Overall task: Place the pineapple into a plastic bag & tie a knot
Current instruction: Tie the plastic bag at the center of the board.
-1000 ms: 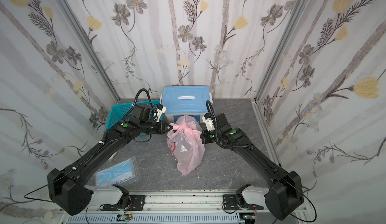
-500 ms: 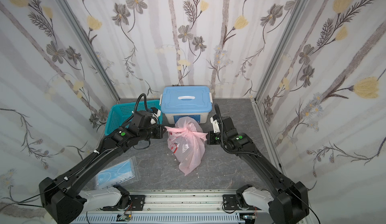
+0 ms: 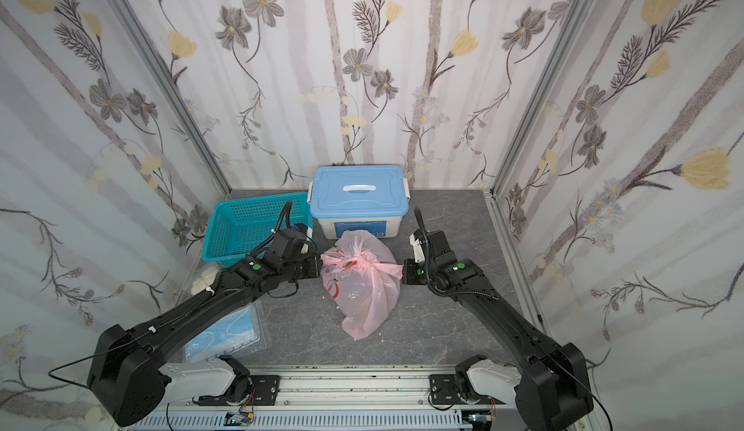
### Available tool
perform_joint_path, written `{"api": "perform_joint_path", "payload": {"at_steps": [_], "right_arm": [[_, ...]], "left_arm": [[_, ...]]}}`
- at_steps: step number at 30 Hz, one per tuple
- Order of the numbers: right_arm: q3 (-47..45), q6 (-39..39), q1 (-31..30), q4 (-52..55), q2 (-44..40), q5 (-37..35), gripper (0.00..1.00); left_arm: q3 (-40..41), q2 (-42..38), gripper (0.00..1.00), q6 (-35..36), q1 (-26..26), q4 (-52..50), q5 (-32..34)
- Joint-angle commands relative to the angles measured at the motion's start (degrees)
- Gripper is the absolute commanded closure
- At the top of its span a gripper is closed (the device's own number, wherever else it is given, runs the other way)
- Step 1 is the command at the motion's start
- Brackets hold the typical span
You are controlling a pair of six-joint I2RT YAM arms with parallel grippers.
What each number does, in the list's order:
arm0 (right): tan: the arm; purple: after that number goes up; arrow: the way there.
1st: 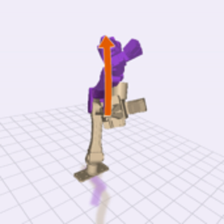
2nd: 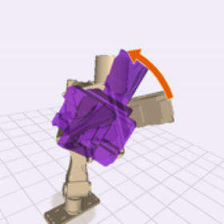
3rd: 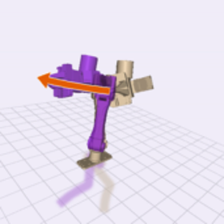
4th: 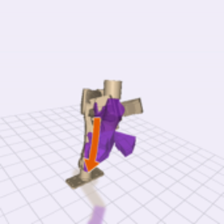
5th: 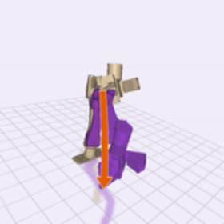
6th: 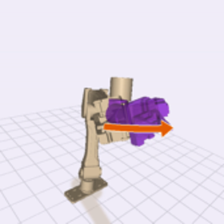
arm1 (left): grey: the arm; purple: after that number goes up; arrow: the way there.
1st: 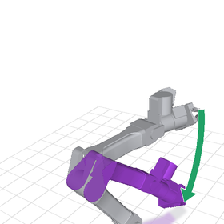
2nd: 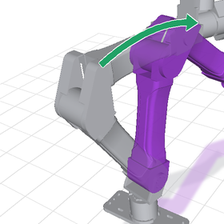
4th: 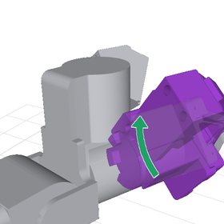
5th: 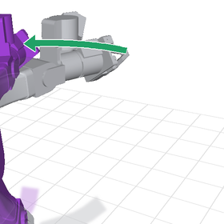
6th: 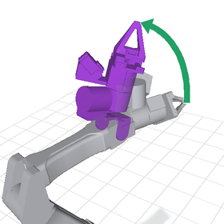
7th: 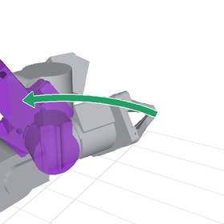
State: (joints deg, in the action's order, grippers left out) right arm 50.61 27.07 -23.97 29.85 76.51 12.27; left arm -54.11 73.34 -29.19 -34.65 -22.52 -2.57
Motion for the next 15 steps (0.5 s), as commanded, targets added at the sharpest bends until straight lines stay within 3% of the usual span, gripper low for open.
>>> {"api": "perform_joint_path", "payload": {"at_steps": [1,2,4,7,9,12,15], "right_arm": [[0.66,-2.62,0.36,-2.37,-0.9,2.89,1.0],[0.93,-3.11,0.36,-4.0,-1.26,6.32,1.0],[2.02,-3.39,0.46,-6.24,-1.75,10.63,0.81],[4.06,-3.43,0.92,-8.66,-2.58,15.09,0.52],[4.79,-3.04,1.92,-9.55,-4.04,16.85,0.39],[4.32,-2.36,4.57,-10.6,-8.33,13.76,0.22],[0.54,-1.51,8.04,-11.29,-12.91,1.43,0.17]], "left_arm": [[-3.36,0.63,0.92,2.57,-0.02,-0.68,2.1],[-4.77,0.58,0.76,3.39,-0.15,-0.43,1.42],[-7.12,0.42,0.52,4.67,-0.48,-0.93,1.81],[-11.02,-0.47,0.31,6.81,-0.46,-4.66,5.95],[-13.22,-1.01,0.03,7.98,-0.42,-6.92,9.55],[-14.91,-4.02,0.0,8.93,-0.36,-10.07,17.74],[-11.76,-6.28,0.0,6.16,2.08,-10.46,27.43]]}}
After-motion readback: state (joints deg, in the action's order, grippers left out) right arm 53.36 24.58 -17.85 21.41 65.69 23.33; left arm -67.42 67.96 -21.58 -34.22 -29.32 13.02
